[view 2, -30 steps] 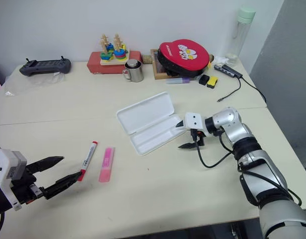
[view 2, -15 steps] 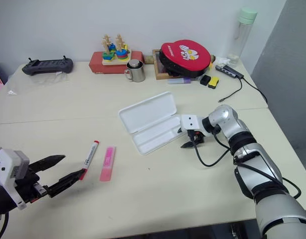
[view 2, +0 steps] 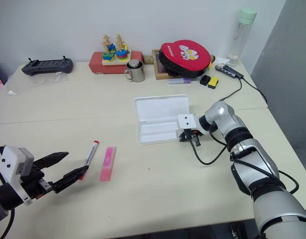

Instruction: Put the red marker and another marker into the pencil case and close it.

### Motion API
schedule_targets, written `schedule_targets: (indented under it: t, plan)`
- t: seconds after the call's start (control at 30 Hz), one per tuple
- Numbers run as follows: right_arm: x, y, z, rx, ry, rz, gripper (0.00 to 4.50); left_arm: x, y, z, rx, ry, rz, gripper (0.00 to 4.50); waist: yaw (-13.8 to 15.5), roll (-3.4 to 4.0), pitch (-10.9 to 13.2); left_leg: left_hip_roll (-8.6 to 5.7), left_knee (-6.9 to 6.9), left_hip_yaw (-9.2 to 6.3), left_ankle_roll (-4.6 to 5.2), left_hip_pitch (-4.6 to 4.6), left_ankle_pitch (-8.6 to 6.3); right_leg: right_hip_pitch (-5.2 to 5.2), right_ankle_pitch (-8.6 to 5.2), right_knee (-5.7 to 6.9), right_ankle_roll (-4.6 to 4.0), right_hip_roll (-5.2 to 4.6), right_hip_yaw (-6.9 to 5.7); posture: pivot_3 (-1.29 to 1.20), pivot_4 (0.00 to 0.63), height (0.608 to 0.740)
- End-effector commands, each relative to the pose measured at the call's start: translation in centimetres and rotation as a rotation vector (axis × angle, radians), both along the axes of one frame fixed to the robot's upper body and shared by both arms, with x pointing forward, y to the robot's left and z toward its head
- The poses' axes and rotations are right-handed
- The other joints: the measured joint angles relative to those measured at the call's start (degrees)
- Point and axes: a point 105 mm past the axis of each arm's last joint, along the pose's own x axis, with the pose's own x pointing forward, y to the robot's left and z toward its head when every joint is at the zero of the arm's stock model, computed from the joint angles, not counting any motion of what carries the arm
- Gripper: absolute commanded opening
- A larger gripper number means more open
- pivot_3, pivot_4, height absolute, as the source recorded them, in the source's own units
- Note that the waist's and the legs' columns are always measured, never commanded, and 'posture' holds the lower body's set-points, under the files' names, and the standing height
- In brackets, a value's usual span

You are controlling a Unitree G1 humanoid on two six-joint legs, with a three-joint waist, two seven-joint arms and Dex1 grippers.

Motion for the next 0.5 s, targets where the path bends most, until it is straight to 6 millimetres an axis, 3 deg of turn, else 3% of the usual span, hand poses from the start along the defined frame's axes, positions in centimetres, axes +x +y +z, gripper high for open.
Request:
schedule_targets:
  t: [0.03, 0.23, 0.5]
  plan:
    - [-0.3, 0.5, 0.4, -0.005, -0.011, 0.042, 0.04, 0.1, -0.5, 0.5, -0.001, -0.03, -0.007, 4.5, 0.0, 0.0, 0.0, 0.0, 0.0, 0.0, 0.0, 0.0, 0.0, 0.0, 0.0, 0.0, 0.0, 0.0, 0.0, 0.0, 0.15, 0.74]
    - [-1.9, 1.5, 2.5, 0.066, -0.084, 0.188, 0.04, 0.2, -0.6, 0.2, -0.004, -0.026, -0.002, 4.5, 0.0, 0.01, 0.0, 0.0, -0.01, -0.01, 0.0, -0.03, 0.0, -0.01, 0.0, -0.02, 0.01, 0.0, -0.01, 0.0, 0.15, 0.74]
    - [-6.8, 1.4, 2.8, 0.098, -0.047, 0.254, 0.04, 0.6, -0.4, -0.1, -0.005, -0.016, 0.0, 4.5, 0.3, 0.04, 0.0, 0.0, -0.01, -0.12, 0.0, -0.04, 0.0, 0.01, 0.0, -0.01, 0.02, -0.01, -0.09, 0.0, 0.15, 0.74]
